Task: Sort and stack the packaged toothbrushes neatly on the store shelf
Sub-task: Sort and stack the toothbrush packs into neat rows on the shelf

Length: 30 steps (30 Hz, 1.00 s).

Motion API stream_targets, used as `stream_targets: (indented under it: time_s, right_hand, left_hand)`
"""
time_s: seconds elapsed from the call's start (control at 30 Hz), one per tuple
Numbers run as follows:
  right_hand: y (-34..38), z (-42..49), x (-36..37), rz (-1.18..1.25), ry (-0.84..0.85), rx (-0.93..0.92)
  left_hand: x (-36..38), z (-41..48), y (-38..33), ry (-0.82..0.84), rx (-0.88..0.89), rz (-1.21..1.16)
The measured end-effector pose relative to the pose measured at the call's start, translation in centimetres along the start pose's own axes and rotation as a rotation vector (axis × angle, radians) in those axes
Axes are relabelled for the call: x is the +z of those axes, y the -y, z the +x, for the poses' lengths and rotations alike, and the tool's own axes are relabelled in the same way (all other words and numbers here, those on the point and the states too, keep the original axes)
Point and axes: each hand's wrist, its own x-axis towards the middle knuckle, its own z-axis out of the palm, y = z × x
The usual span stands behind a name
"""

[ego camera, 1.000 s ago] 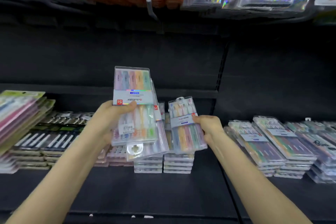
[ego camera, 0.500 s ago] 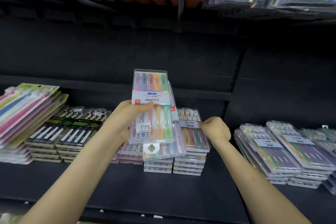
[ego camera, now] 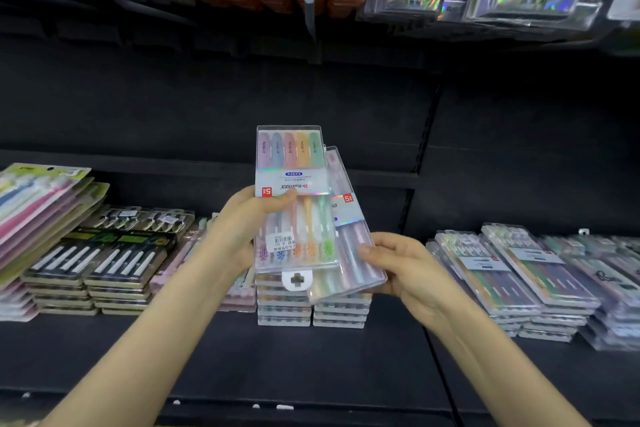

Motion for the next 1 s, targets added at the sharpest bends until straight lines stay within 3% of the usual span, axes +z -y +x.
stream_targets:
  time_s: [0.2,0.37,0.57,0.77,0.83,0.9,0.93,1.0]
  right_hand:
    - [-0.1,-1.8,-3.6,-0.012,-0.152,0.024]
    - [-1.4,-0.7,-5.6,-0.018,-0.394,0.15]
    - [-2.2,3.8,-3.3,-0.063,-0.44,0.175]
    - [-2.0,5.5,-2.2,-0.859,-0.384,0.162]
    - [-1.6,5.1,-2.1,-1.157,-0.429,0.147]
    - [-0.8,4.1,-1.8,-1.297,-0.493,0.039]
    - [-0.4,3.5,-1.6,-1.237,-0.506,-0.041]
    - [0.6,2.3,-0.9,-0.755,-0.414,-0.173]
  left_hand:
    - [-0.9,-0.2,-1.1,-0.053,0.058,0.02]
    - [-2.2,-0.3,-1.7,-0.081,0.056,0.01]
    - [-2.8,-0.4,-1.7,-0.116,0.042,0.08]
    - [-2.4,-0.4,-1.6,-0.071,0.021,0.135]
    - [-2.0,-0.5,-1.5,-0.027,0.0,0.156]
    - [-1.5,-0.4,-1.4,0.008,-0.026,0.159]
    - [-1.2,-0.4,-1.3,0.023,-0.041,0.157]
    - [-0.2,-0.4,-0.9,0.062,-0.061,0.145]
